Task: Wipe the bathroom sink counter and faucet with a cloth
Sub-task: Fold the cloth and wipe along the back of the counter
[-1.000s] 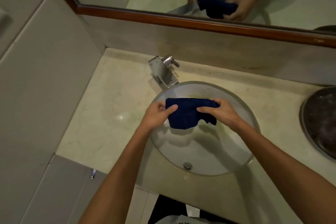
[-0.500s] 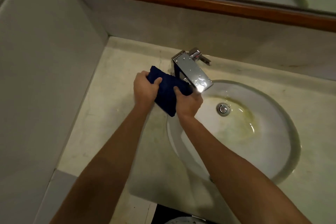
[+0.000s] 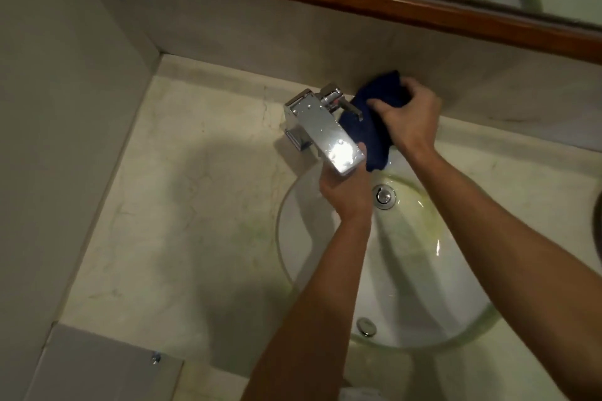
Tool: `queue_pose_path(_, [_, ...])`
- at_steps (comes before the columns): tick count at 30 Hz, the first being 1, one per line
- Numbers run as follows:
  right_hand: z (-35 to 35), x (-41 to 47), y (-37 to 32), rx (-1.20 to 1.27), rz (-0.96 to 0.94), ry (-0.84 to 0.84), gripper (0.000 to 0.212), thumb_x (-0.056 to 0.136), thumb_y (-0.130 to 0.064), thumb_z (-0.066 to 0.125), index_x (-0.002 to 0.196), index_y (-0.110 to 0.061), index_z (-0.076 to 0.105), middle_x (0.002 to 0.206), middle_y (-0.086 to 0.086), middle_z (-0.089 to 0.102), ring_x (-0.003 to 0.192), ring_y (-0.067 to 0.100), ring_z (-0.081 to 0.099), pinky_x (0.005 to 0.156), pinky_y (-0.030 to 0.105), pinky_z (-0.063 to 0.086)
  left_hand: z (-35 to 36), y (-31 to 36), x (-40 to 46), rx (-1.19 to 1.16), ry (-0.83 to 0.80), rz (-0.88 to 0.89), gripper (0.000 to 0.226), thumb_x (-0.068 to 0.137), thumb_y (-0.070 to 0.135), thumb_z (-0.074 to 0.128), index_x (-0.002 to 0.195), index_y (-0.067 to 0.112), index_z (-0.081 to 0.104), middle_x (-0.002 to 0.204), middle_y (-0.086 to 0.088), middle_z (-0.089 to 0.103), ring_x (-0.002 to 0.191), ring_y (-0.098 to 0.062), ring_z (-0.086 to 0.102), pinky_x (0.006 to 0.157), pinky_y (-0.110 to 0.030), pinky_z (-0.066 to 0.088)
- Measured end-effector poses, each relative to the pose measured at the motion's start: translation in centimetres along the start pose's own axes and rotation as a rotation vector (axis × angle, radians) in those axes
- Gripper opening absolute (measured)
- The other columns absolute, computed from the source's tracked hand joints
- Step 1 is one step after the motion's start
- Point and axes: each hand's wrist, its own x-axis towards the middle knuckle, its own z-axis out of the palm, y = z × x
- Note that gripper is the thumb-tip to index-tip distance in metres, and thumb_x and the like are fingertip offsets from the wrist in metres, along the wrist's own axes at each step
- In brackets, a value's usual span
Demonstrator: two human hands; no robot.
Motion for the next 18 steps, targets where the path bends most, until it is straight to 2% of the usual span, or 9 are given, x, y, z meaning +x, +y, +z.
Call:
queue_pose_path(3, [3.2,0.6,-0.2,-0.148,-0.161,-0.043,0.047,0.077,-0.039,0.083,0.117,-0.016,0.074,0.110,0.005,0.076,0.094,0.021,0.070,0.083,0.030,0.053,1.4,-0.3,2.1,0.194,0.188,0.031,0.032,0.083,0.029,0.071,0.091,-0.001,0.070,0.090,-0.015,0.074,0.080,-0.023,0.066,0.070,-0.025,0.047])
queue_pose_path(6, [6.4,0.4,-0.6,-0.194,-0.302,-0.064,0.034,0.080,-0.025,0.072,0.110,-0.010,0.075,0.104,0.011,0.073,0.086,0.031,0.069,0.070,0.035,0.048,1.3,-1.0,3.8,0.308,0.298,0.063,0.005,0.094,0.008,0.065,0.090,0.005,0.067,0.081,-0.004,0.071,0.069,-0.011,0.060,0.068,-0.009,0.038])
queue_pose_path(7, [7.2,0.5,-0.7,-0.190,-0.336,-0.078,0.030,0.081,-0.025,0.066,0.105,-0.010,0.076,0.099,0.010,0.072,0.081,0.031,0.069,0.063,0.033,0.044,1.1,-0.8,4.3,0.349,0.347,0.079,0.014,0.099,0.001,0.055,0.087,0.006,0.063,0.072,0.002,0.067,0.062,-0.005,0.058,0.065,-0.009,0.039])
queue_pose_path(9, [8.0,0.6,-0.7,-0.137,-0.416,-0.105,0.026,0.083,-0.029,0.060,0.095,-0.013,0.076,0.089,0.007,0.068,0.071,0.030,0.066,0.055,0.031,0.035,0.8,-0.3,4.2,0.194,0.312,0.078,0.029,0.103,-0.004,0.041,0.083,0.007,0.059,0.063,0.008,0.060,0.055,0.001,0.058,0.064,-0.015,0.044])
queue_pose_path(11, [8.0,0.8,-0.1,-0.072,-0.489,-0.112,0.034,0.083,-0.036,0.053,0.092,-0.010,0.074,0.086,0.007,0.062,0.066,0.029,0.063,0.052,0.034,0.039,0.7,-0.7,3.7,0.140,0.235,0.061,0.017,0.101,-0.001,0.051,0.094,0.007,0.064,0.071,0.013,0.058,0.062,0.002,0.060,0.067,-0.017,0.046])
queue_pose_path(13, [7.4,0.4,0.6,-0.081,-0.474,-0.096,0.039,0.084,-0.040,0.054,0.096,-0.009,0.074,0.087,0.009,0.061,0.067,0.026,0.061,0.055,0.033,0.039,0.4,-0.6,3.1,0.055,0.252,0.043,0.003,0.091,0.008,0.066,0.093,0.008,0.068,0.078,0.010,0.060,0.070,-0.002,0.061,0.070,-0.020,0.048])
queue_pose_path(14, [7.0,-0.2,1.1,-0.123,-0.424,-0.066,0.035,0.085,-0.038,0.061,0.101,-0.010,0.075,0.089,0.010,0.062,0.069,0.024,0.060,0.058,0.030,0.036,0.1,-1.2,3.1,0.066,0.241,0.083,0.002,0.087,0.006,0.069,0.088,0.005,0.070,0.078,0.006,0.063,0.072,-0.011,0.062,0.068,-0.022,0.050])
queue_pose_path(16, [5.9,-1.8,2.6,-0.186,-0.306,0.008,0.028,0.084,-0.029,0.071,0.103,-0.010,0.075,0.090,0.010,0.062,0.073,0.023,0.059,0.064,0.026,0.032,-0.8,-2.4,2.6,0.190,0.188,0.146,0.012,0.083,-0.002,0.070,0.081,0.009,0.069,0.075,0.007,0.065,0.072,-0.015,0.063,0.068,-0.026,0.055])
queue_pose_path(18, [4.4,-3.6,3.9,-0.153,-0.192,0.050,0.021,0.085,-0.026,0.073,0.096,-0.008,0.072,0.088,0.008,0.060,0.072,0.020,0.054,0.064,0.022,0.029,-1.6,-2.9,1.4,0.205,0.172,0.130,0.020,0.080,-0.003,0.072,0.077,0.017,0.068,0.073,0.005,0.067,0.071,-0.013,0.066,0.073,-0.039,0.060])
